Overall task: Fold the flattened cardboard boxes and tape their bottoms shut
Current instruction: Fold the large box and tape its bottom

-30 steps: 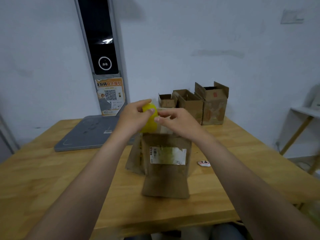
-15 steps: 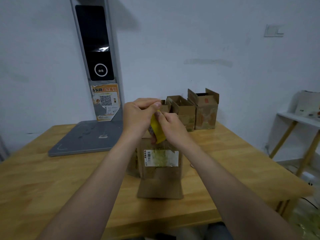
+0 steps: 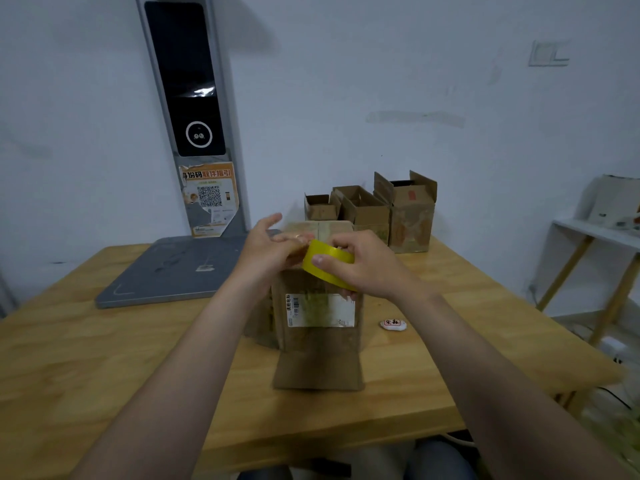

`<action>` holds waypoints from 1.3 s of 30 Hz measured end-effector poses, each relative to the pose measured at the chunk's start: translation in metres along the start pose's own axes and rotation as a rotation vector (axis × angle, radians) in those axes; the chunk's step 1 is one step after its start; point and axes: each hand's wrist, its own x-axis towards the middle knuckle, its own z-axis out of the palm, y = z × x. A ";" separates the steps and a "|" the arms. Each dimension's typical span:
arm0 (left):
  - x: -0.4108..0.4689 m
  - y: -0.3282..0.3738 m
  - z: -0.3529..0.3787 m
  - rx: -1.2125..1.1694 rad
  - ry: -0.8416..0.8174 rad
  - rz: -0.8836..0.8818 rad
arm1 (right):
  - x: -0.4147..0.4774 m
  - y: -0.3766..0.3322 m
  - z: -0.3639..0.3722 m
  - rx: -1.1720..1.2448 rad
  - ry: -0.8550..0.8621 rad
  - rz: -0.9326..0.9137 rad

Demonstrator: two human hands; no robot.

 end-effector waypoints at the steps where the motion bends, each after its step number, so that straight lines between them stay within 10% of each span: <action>1: -0.001 0.001 -0.002 0.043 -0.008 -0.012 | 0.000 0.000 -0.003 -0.049 -0.011 -0.010; 18: 0.000 -0.005 -0.021 0.728 -0.120 0.113 | -0.007 -0.016 -0.031 -0.257 -0.138 -0.125; 24: -0.001 -0.009 -0.025 0.491 -0.136 0.069 | -0.010 -0.012 -0.044 -0.271 -0.123 -0.118; 39: -0.012 -0.003 -0.035 0.892 -0.098 0.306 | -0.021 0.015 -0.050 -0.288 -0.037 0.145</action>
